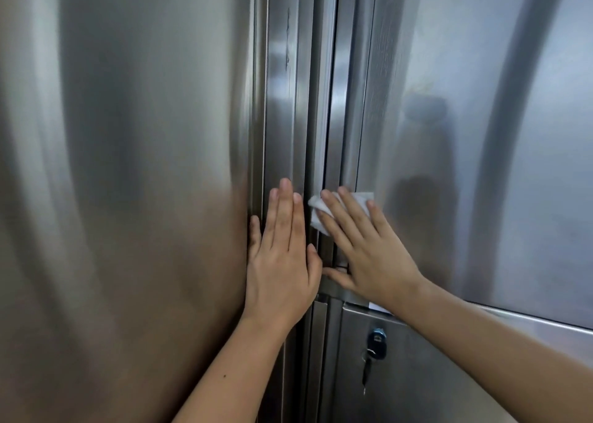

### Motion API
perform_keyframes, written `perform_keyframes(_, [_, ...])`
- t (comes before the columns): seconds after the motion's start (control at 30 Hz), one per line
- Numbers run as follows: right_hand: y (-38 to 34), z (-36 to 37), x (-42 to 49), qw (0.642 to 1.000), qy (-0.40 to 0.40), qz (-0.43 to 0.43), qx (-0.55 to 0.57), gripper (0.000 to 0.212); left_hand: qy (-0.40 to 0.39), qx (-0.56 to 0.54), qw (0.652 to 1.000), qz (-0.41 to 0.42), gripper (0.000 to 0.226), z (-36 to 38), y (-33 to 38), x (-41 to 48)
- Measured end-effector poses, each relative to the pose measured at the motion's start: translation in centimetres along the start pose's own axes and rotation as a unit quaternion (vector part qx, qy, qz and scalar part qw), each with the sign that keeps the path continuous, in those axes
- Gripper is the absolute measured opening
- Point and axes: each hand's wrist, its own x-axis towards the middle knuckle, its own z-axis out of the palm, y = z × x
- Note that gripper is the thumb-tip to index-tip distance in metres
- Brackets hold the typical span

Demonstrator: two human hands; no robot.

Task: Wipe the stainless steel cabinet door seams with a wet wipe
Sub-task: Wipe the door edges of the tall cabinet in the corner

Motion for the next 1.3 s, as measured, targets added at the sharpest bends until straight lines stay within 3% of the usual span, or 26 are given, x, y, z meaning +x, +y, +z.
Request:
perform_keyframes(0.13, [2.7,-1.2,2.2,0.998,0.051,0.044,0.009,0.081,-0.005,-0.006,1.0,0.004,0.067,-0.2,0.0,-0.1])
perform_keyframes(0.27, [3.8,-1.6,3.8,0.994,0.035,0.074,0.077,0.081,-0.014,-0.002,1.0,0.009,0.068,-0.2,-0.1,-0.5])
perform_keyframes(0.57, [-1.5,1.0,-2.8,0.999,0.012,-0.03,0.001,0.083,-0.062,0.039,0.997,0.033,0.07,-0.3,-0.5,-1.7])
perform_keyframes(0.83, [0.8,-0.4,0.9,0.997,0.045,0.058,0.011,0.082,-0.063,0.003,0.997,0.036,0.07,-0.5,-0.5,-1.6])
perform_keyframes(1.1, [-2.5,1.5,-4.2,0.998,0.009,-0.057,0.007,0.082,-0.055,-0.014,0.998,0.034,0.063,-0.7,-0.4,-1.6])
perform_keyframes(1.2, [-1.8,1.3,-3.7,0.998,0.026,-0.061,-0.008,0.079,-0.053,-0.015,0.998,0.035,0.063,-0.8,-0.4,-1.6])
perform_keyframes(1.3, [0.2,0.6,-1.4,0.999,0.046,-0.012,-0.015,0.076,-0.05,-0.016,0.998,0.037,0.064,-0.7,-0.4,-1.6])
